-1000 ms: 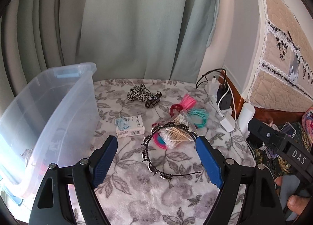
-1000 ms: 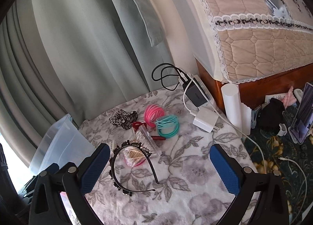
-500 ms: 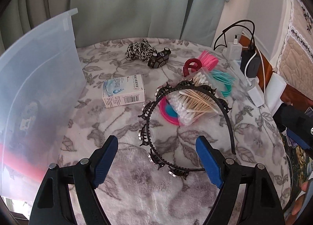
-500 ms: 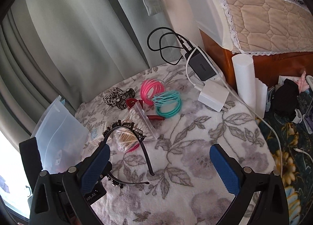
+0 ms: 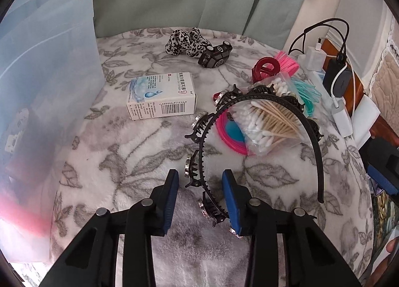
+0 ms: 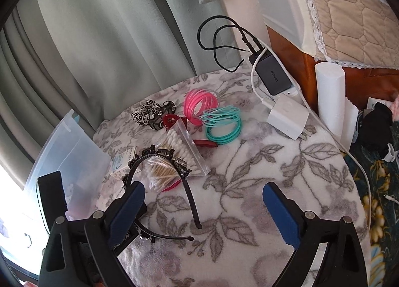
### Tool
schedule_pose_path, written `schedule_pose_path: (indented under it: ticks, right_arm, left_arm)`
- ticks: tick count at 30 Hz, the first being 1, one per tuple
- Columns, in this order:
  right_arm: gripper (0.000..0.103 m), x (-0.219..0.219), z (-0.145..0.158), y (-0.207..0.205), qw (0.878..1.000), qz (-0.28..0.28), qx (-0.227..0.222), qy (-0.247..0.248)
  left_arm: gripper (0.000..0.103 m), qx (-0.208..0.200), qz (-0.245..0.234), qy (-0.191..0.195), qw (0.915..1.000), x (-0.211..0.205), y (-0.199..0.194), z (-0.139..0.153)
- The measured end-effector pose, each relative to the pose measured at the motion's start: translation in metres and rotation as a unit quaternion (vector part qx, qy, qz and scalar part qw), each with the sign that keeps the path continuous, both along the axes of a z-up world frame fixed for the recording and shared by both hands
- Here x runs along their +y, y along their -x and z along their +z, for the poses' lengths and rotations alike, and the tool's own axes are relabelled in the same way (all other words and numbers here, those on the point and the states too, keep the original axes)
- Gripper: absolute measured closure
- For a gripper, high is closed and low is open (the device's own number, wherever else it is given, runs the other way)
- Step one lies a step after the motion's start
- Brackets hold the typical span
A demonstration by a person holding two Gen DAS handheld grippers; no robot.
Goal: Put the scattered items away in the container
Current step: 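Lower the left tool onto the black jeweled headband and close on it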
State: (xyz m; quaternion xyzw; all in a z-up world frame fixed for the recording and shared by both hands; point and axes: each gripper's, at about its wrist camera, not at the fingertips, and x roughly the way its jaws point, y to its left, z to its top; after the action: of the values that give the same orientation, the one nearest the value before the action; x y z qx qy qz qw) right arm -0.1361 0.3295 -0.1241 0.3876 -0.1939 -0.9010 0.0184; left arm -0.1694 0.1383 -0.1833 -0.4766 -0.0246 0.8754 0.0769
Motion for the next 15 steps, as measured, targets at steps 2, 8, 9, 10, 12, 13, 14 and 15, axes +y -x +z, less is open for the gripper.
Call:
schedule_pose_path:
  ticks: [2, 8, 9, 10, 12, 13, 14, 15]
  right_arm:
    - [0.006, -0.002, -0.002, 0.002, 1.0, 0.004, -0.003, -0.002]
    - [0.007, -0.01, -0.005, 0.008, 1.0, 0.014, -0.009, -0.007]
    - [0.008, -0.011, -0.005, 0.009, 1.0, 0.016, -0.009, -0.007]
    - [0.008, -0.012, -0.006, 0.01, 1.0, 0.017, -0.01, -0.008]
    - [0.008, -0.014, -0.006, 0.013, 1.0, 0.021, -0.01, -0.009]
    - [0.008, -0.015, -0.007, 0.014, 1.0, 0.022, -0.01, -0.01]
    - [0.008, -0.016, -0.006, 0.016, 1.0, 0.024, -0.01, -0.011]
    - [0.008, -0.017, -0.006, 0.017, 1.0, 0.025, -0.01, -0.012]
  left_arm:
    - [0.076, 0.001, 0.004, -0.005, 1.0, -0.003, 0.001, 0.0]
    - [0.083, 0.004, 0.012, -0.011, 0.9999, -0.008, -0.001, 0.002]
    - [0.084, 0.006, 0.013, -0.011, 0.9998, -0.009, -0.001, 0.003]
    - [0.084, 0.009, 0.012, -0.011, 0.9998, -0.01, -0.002, 0.004]
    - [0.085, 0.015, 0.011, -0.008, 0.9998, -0.014, -0.004, 0.008]
    - [0.086, 0.019, 0.01, -0.008, 0.9997, -0.016, -0.005, 0.01]
    - [0.087, 0.022, 0.008, -0.008, 0.9997, -0.018, -0.007, 0.012]
    - [0.087, 0.023, 0.006, -0.006, 0.9997, -0.019, -0.009, 0.014]
